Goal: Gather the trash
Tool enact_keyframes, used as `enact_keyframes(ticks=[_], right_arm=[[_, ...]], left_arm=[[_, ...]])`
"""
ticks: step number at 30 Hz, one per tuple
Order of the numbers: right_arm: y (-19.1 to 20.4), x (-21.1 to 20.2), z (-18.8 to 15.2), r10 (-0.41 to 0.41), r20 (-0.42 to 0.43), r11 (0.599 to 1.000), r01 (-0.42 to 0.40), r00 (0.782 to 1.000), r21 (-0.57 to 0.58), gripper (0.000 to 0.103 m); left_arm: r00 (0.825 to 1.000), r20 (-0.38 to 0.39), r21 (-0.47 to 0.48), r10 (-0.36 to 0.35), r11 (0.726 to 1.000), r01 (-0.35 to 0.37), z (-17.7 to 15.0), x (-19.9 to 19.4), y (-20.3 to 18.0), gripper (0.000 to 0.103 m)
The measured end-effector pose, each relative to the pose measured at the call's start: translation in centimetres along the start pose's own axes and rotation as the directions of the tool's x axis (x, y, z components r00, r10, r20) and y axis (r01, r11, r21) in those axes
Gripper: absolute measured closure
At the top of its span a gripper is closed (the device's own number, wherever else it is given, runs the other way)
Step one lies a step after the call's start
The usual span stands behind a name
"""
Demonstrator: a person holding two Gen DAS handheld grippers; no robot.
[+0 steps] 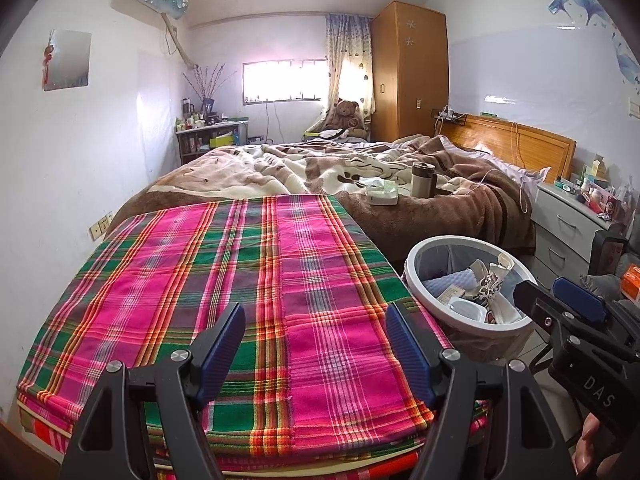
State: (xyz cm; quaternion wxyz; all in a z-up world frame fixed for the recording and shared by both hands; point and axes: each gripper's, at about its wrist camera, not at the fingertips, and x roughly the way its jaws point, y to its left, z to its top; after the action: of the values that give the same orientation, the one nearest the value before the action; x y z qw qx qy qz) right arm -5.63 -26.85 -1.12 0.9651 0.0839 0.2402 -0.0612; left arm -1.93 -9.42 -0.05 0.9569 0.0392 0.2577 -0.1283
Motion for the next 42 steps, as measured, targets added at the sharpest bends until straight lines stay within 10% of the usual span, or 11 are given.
enact_keyframes(ticks=[42], right_arm=[[0.44,-0.19,0.08,0.0,-0.006,1.0,0.0,1.0,-0.013,0.039]], left_arm=[[1.0,0.002,-0.006,0.0,1.0,0.0,-0.01,-0.26,-0.17,0.031]])
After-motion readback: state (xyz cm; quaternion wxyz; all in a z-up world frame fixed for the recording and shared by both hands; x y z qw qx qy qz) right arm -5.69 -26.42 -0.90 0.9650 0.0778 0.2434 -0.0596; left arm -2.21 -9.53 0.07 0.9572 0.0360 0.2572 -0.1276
